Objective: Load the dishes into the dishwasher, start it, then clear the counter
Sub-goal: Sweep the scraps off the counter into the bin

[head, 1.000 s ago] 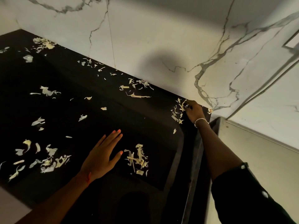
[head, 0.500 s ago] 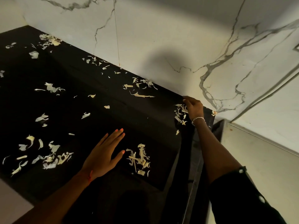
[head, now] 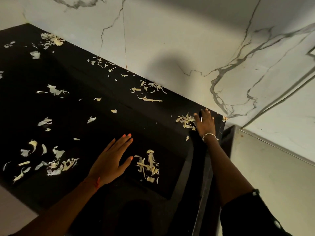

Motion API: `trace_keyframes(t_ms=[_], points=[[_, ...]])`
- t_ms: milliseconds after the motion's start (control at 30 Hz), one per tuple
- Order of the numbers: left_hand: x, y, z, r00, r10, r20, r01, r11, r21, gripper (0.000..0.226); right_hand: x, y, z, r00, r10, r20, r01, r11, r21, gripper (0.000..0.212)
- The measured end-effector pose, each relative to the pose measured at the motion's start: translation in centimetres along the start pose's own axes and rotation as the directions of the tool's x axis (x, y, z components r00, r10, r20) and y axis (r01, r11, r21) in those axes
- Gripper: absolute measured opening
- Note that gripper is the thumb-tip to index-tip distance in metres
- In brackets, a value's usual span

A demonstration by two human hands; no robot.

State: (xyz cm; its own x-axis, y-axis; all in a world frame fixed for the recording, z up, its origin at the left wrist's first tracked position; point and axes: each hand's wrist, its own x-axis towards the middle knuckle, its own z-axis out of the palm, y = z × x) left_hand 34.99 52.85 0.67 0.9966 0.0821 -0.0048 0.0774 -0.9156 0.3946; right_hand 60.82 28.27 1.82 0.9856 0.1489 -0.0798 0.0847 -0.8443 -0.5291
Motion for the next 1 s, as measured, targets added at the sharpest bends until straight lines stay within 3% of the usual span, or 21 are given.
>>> trace_keyframes(t_ms=[67, 167, 233, 300, 400, 533, 600, 700, 767, 867, 933, 1000], points=[[0.0, -0.1, 0.1, 1.0, 0.004, 0.0, -0.004, 1.0, 0.005, 0.069, -1.3, -0.8, 0.7, 0.996, -0.078, 0.05, 0.08, 0.996, -0.035, 0.058], [0.0, -0.2, 0.1, 1.0, 0.01, -0.002, -0.01, 1.0, 0.011, 0.071, -3.6, -1.8, 1.7, 0.974, -0.199, 0.111, 0.176, 0.966, 0.188, 0.055], [0.0, -0.1, 0.1, 1.0, 0.011, -0.005, -0.011, 1.0, 0.005, 0.071, -4.1, -2.3, 2.0, 0.968, -0.235, 0.092, 0.21, 0.952, 0.222, 0.054], [0.0, 0.0, 0.0, 1.0, 0.011, -0.002, -0.011, 1.0, -0.003, 0.071, -3.7, -3.0, 2.1, 0.975, -0.214, 0.058, 0.204, 0.969, 0.139, 0.056], [0.0, -0.2, 0.0, 1.0, 0.008, 0.0, -0.008, 1.0, -0.006, 0.072, -3.0, -4.1, 2.7, 0.964, -0.239, 0.119, 0.246, 0.968, -0.051, 0.059], [-0.1, -0.2, 0.1, 1.0, 0.015, -0.007, -0.015, 1.0, -0.014, 0.073, -4.4, -6.3, 4.3, 0.908, -0.347, 0.233, 0.367, 0.929, -0.046, 0.057], [-0.1, -0.1, 0.0, 1.0, 0.018, -0.01, -0.018, 1.0, -0.01, 0.073, -5.9, -6.9, 4.9, 0.872, -0.414, 0.262, 0.419, 0.907, 0.039, 0.053], [0.0, -0.1, 0.0, 1.0, 0.015, -0.007, -0.015, 1.0, 0.007, 0.075, -8.1, -6.9, 4.3, 0.82, -0.49, 0.296, 0.376, 0.851, 0.366, 0.043], [0.0, -0.1, 0.1, 1.0, 0.014, -0.009, -0.014, 1.0, 0.016, 0.075, -8.9, -6.7, 3.7, 0.864, -0.467, 0.189, 0.345, 0.822, 0.453, 0.046], [-0.1, -0.2, 0.1, 1.0, 0.021, -0.011, -0.021, 1.0, 0.014, 0.075, -8.8, -6.1, 3.4, 0.939, -0.313, 0.143, 0.283, 0.938, 0.198, 0.05], [-0.2, -0.1, 0.0, 0.999, 0.017, -0.029, -0.018, 1.0, -0.023, 0.075, -9.0, -6.2, 4.0, 0.926, -0.305, 0.221, 0.313, 0.95, -0.003, 0.054], [-0.2, 0.1, -0.1, 0.999, 0.012, -0.04, -0.015, 0.998, -0.064, 0.076, -10.3, -7.1, 5.0, 0.901, -0.349, 0.258, 0.37, 0.928, -0.038, 0.055]])
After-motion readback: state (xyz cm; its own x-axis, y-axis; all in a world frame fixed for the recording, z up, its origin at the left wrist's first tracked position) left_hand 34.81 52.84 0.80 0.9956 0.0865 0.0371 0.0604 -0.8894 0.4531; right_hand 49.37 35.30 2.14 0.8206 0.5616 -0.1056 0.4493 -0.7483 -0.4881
